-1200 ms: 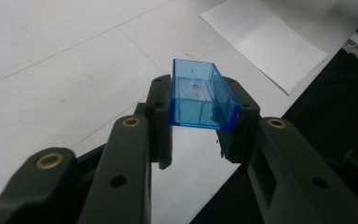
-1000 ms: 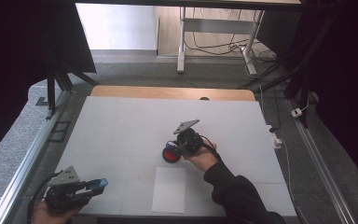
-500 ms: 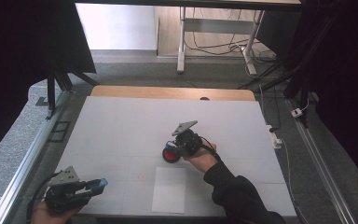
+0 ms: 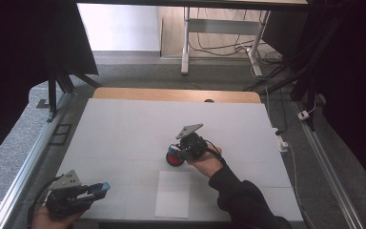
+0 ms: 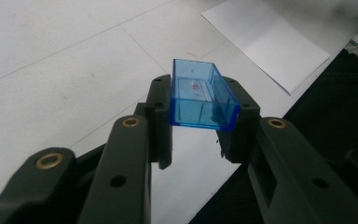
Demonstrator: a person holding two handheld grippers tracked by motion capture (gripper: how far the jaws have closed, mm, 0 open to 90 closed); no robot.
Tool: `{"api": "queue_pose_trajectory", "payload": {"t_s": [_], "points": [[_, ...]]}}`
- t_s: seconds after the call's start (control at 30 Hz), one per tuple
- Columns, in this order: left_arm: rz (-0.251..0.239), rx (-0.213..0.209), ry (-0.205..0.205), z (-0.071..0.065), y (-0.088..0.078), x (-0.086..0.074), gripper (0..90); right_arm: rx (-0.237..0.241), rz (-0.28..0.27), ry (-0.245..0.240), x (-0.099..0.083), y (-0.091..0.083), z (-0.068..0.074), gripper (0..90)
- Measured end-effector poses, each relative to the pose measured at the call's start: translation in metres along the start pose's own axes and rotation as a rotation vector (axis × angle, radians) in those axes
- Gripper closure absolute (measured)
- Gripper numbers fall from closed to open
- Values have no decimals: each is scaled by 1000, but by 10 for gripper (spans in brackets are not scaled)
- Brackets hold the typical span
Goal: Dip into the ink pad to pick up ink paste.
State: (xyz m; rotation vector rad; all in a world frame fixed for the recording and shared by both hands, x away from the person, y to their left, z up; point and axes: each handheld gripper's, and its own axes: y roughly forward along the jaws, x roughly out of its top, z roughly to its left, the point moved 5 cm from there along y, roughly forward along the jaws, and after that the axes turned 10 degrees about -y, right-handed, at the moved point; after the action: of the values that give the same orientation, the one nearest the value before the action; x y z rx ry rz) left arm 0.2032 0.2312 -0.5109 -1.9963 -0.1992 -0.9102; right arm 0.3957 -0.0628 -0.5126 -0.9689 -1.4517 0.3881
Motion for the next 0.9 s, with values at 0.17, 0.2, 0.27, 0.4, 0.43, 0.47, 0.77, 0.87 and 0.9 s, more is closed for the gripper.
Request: {"api": "queue_pose_trajectory", "payload": {"t_s": [0.17,0.2,0.27,0.4,0.43,0.47,0.77,0.87,0.9], "points": [[2,-1,1,0,0,0,674,10,-18,-4,2,-6,2,713],[2,-2,0,0,0,0,674,11,-23,-5,2,-7,2,713],[1,0,0,0,0,0,674,15,-29,-2,3,-10,3,713],[2,-1,0,0,0,0,674,19,-52,3,4,-17,6,713],[3,-2,0,0,0,0,674,20,-56,4,4,-19,7,713],[3,-2,0,0,0,0,674,25,-60,2,5,-20,8,713],[3,0,3,0,0,0,675,44,-103,-10,6,-37,18,712],[4,-2,3,0,0,0,675,50,-123,-20,7,-43,21,713],[4,-3,2,0,0,0,675,51,-124,-21,7,-44,22,712]]}}
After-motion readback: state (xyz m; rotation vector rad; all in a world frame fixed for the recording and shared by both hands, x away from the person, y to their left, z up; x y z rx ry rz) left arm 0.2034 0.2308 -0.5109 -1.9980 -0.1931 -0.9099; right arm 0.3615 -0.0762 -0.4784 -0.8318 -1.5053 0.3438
